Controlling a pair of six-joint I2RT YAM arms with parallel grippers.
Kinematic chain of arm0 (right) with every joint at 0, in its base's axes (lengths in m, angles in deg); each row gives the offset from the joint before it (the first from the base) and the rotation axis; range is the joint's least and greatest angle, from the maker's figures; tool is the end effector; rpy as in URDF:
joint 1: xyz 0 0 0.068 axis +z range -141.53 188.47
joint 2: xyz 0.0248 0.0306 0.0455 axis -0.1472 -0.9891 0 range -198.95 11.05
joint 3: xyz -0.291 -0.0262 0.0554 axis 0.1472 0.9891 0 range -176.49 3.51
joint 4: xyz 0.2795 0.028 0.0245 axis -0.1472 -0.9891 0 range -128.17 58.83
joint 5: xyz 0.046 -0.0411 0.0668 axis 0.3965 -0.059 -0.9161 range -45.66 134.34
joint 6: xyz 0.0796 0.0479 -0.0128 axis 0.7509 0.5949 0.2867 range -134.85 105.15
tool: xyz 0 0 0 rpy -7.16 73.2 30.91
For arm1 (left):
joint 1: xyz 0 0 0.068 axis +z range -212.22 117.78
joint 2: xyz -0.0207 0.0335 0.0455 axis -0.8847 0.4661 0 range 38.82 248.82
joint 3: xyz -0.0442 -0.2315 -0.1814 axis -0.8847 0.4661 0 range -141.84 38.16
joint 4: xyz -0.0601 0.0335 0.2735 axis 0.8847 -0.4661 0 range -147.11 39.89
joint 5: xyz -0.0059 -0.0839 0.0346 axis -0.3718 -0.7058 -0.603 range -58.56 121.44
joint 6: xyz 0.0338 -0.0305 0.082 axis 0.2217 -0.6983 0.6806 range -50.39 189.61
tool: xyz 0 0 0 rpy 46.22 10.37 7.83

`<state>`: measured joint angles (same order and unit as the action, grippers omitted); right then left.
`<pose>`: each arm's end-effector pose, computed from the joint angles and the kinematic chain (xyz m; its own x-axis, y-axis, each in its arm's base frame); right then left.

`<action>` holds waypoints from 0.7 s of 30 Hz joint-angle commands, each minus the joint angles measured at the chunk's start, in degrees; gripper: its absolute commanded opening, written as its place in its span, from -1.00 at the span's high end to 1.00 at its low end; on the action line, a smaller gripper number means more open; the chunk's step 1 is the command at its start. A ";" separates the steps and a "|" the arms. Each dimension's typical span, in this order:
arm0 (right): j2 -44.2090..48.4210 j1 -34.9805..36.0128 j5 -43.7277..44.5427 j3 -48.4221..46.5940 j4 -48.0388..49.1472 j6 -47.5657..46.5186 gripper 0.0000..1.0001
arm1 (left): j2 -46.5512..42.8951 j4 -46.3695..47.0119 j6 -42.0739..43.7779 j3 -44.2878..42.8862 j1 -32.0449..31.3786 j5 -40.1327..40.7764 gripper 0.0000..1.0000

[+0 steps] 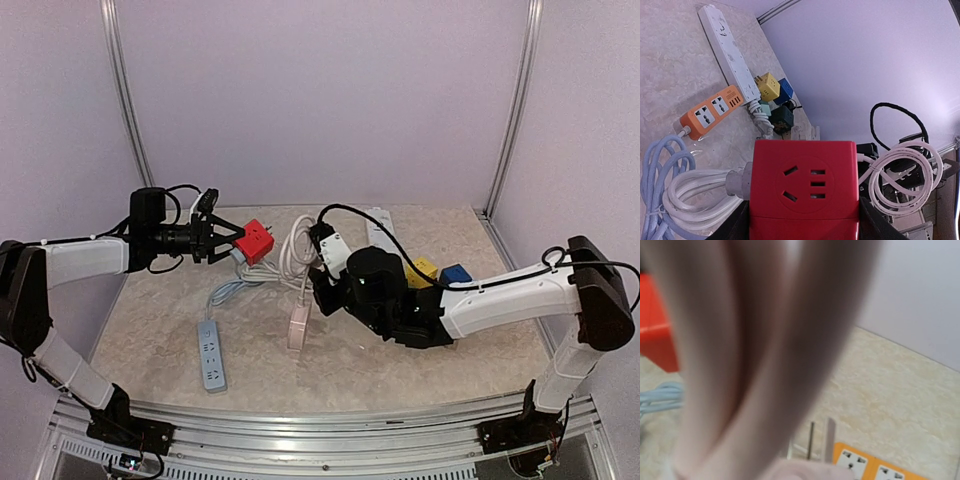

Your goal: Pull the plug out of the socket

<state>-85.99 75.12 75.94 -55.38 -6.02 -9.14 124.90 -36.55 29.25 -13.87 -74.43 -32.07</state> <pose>0.2168 0.3907 0.2503 -0.1463 -0.1252 -0.9813 -0.5680 0.8228 -0.0203 0.3354 -0.1500 0.2634 -0.8525 -0.1110 -0.5108 0.4746 0.2450 -0.8454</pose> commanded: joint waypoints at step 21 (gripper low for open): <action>6.78 -21.59 -10.75 -2.19 -32.21 12.05 1.00 | -6.90 -2.85 6.81 -4.31 1.13 1.97 0.65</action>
<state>-76.04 57.13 71.41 -54.75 -34.02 -0.04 119.87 -43.26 34.94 -15.14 -73.62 -28.59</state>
